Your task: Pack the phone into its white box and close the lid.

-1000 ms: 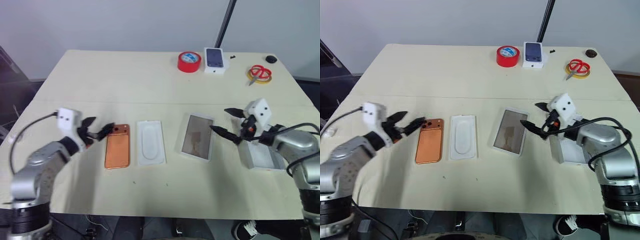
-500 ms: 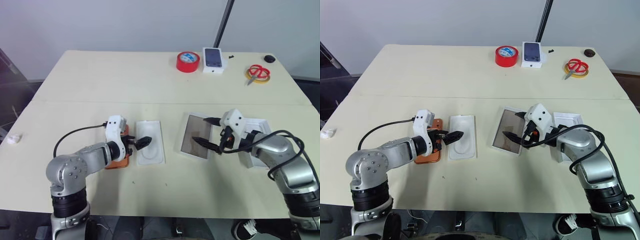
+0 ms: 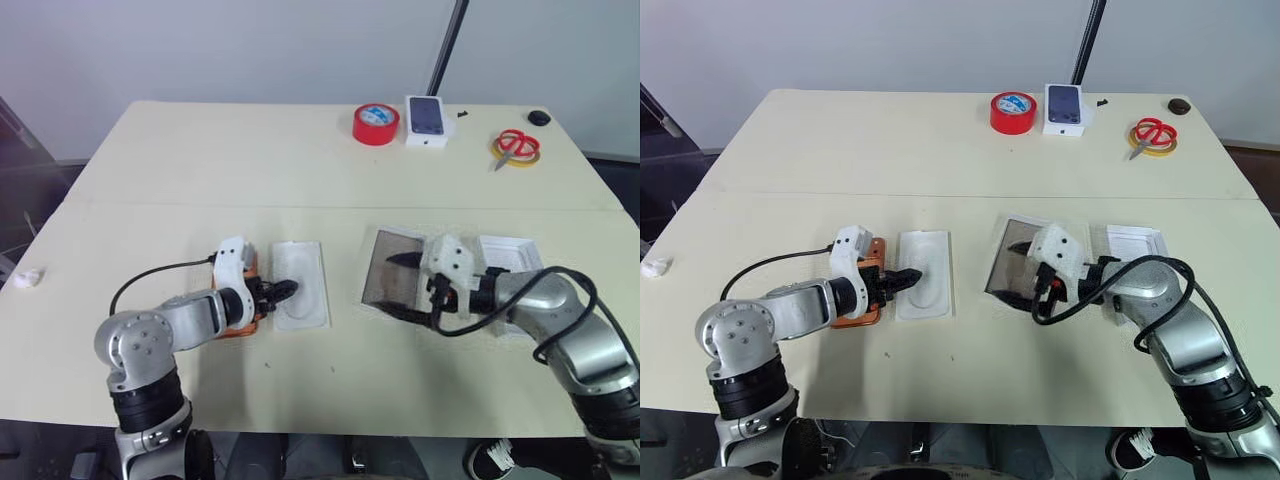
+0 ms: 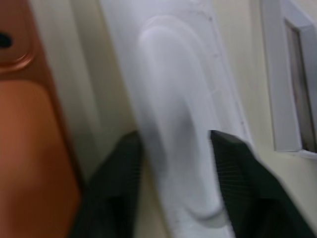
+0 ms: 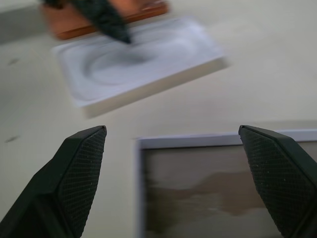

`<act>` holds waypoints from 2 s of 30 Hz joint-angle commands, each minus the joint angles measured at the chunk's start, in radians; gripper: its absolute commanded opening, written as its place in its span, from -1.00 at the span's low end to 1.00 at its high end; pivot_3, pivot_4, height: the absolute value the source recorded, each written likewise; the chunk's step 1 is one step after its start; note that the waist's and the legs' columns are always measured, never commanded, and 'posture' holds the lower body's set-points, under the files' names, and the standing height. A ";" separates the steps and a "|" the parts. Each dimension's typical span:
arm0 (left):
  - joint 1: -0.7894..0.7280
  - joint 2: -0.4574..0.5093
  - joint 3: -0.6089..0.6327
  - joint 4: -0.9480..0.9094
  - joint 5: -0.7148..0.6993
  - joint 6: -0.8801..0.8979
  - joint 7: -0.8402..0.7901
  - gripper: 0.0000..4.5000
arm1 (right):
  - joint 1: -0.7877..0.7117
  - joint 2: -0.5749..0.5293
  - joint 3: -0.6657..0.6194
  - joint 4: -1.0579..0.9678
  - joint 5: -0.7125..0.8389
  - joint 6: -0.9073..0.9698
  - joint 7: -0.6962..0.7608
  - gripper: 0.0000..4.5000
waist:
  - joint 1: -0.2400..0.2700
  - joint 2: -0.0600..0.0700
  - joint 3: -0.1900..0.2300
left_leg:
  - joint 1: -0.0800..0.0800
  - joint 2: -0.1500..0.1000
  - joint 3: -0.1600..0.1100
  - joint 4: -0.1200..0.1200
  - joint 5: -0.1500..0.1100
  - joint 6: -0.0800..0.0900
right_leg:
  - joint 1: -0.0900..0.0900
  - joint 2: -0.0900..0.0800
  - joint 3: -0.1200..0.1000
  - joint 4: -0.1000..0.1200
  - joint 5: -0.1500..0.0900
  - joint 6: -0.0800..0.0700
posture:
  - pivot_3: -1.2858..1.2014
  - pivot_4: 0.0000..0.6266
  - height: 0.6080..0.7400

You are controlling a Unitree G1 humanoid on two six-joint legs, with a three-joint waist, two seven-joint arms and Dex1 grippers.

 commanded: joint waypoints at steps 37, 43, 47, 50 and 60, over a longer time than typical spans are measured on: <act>-0.284 -0.047 0.300 0.156 -0.233 0.010 0.191 -1.00 | -0.247 0.197 0.301 0.092 -0.310 -0.104 -0.023 0.02 | 0.002 -0.003 0.001 | -0.001 0.000 -0.002 0.000 0.003 -0.005 | -0.001 -0.003 -0.002 0.000 0.000 0.000 | 0.03 -0.52 0.87; -0.262 -0.109 0.215 0.155 -0.238 0.010 0.255 -1.00 | -0.214 0.064 0.125 0.108 -0.254 -0.107 0.026 0.67 | 0.001 -0.003 0.002 | -0.001 0.000 -0.002 0.000 0.002 -0.003 | -0.001 -0.003 -0.002 0.000 0.000 0.000 | 0.03 -0.52 0.87; -0.266 -0.148 0.186 0.180 -0.208 0.010 0.285 -1.00 | -0.200 0.039 0.088 0.126 -0.268 -0.134 0.013 0.67 | -0.005 -0.003 0.002 | -0.001 -0.001 -0.001 0.000 0.002 -0.003 | -0.001 -0.001 -0.002 0.000 0.000 0.000 | 0.03 -0.52 0.87; -0.271 -0.168 0.163 0.194 -0.185 0.010 0.291 -1.00 | -0.198 0.044 0.073 0.140 -0.279 -0.144 -0.009 0.67 | -0.003 -0.003 0.002 | 0.000 -0.001 -0.001 0.000 0.002 -0.003 | -0.001 0.000 -0.002 0.000 0.000 0.000 | 0.03 -0.52 0.87; -0.280 -0.173 0.125 0.215 -0.154 0.010 0.244 -1.00 | -0.190 0.048 0.070 0.157 -0.295 -0.165 -0.061 0.67 | 0.000 -0.004 0.002 | -0.001 -0.001 -0.001 0.000 0.002 -0.003 | -0.001 0.000 -0.002 0.000 0.000 0.000 | 0.03 -0.52 0.87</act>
